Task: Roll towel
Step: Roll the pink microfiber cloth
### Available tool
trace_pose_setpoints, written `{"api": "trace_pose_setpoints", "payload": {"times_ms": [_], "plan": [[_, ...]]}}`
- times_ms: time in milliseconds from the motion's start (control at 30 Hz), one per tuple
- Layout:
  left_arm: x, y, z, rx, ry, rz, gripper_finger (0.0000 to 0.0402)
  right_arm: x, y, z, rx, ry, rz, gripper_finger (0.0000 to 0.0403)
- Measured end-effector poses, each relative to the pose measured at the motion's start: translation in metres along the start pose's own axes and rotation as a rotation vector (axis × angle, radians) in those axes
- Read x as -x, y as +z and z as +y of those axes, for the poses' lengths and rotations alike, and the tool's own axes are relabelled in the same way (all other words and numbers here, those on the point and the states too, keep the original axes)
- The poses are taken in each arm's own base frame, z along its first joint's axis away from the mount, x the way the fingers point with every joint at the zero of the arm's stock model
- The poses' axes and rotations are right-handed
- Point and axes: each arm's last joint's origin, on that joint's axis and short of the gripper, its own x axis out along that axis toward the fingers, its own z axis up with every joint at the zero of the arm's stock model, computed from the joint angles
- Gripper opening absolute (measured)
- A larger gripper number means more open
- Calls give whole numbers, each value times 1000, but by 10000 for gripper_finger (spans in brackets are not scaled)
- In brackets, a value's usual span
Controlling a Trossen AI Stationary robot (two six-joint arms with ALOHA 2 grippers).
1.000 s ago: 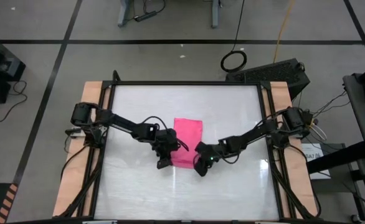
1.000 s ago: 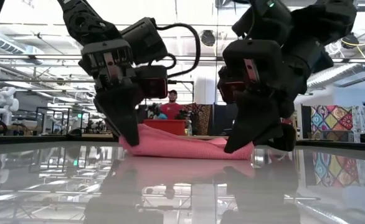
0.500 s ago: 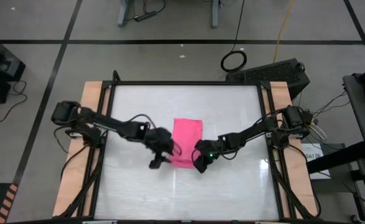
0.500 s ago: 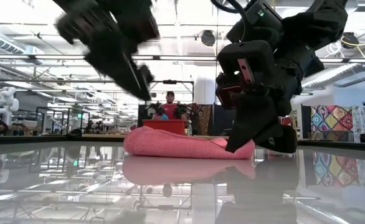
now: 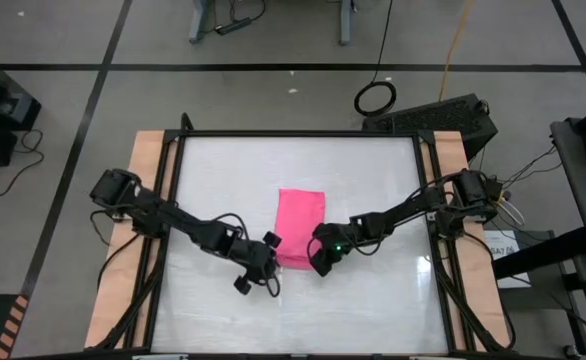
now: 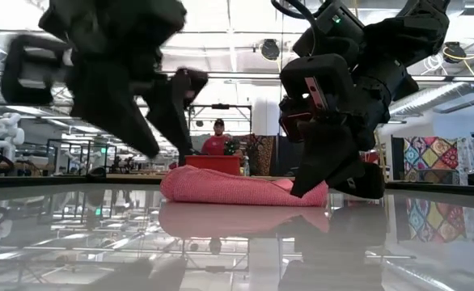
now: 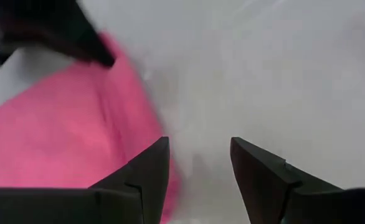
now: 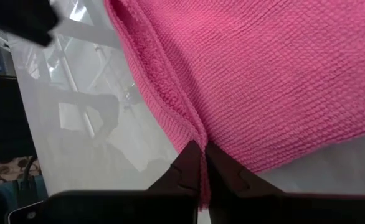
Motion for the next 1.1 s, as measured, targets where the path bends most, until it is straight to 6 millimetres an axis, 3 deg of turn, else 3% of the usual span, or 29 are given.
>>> {"api": "trace_pose_setpoints", "payload": {"times_ms": [267, 567, 1100], "plan": [[-5, -8, 12, -7, 95, 56, 177, 0, 1, 0, -9, -1, -3, 4], [-10, -15, 24, 15, 5, 39, 177, 1, 3, -2, -22, -6, -14, 4], [-30, -28, 20, 0, -2, 124, 177, 2, 9, -2, -26, 22, -37, 4]]}}
